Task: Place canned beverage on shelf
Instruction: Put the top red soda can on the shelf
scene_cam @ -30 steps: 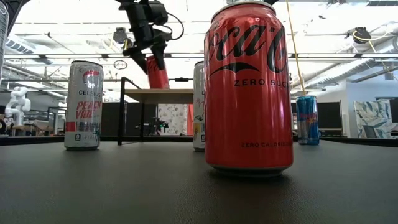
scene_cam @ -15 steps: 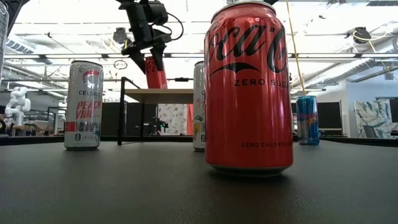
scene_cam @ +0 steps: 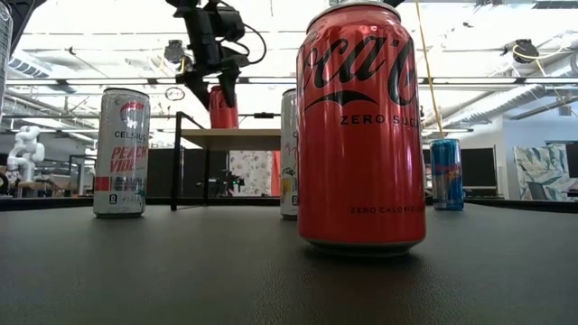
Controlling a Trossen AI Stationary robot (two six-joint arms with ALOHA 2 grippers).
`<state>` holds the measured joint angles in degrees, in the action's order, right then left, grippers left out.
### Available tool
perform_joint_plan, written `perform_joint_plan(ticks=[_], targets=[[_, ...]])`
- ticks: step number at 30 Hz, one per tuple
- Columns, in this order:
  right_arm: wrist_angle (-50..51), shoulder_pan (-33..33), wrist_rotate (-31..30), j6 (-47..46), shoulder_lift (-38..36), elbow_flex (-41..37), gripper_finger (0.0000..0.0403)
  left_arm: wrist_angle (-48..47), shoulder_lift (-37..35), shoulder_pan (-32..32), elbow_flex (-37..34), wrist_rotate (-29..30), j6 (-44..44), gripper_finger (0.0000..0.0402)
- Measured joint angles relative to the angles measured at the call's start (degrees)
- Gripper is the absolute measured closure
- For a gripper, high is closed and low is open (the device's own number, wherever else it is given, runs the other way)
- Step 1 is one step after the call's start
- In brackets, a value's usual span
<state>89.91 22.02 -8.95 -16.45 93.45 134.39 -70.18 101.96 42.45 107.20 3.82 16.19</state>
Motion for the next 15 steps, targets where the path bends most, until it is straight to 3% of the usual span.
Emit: perform_joint_plan(ticks=[15], targets=[[0.1, 0.0, 0.0, 0.0, 0.0, 0.0, 0.0099, 0.3, 0.0, -0.1, 0.0, -0.5, -1.1, 0.0099]])
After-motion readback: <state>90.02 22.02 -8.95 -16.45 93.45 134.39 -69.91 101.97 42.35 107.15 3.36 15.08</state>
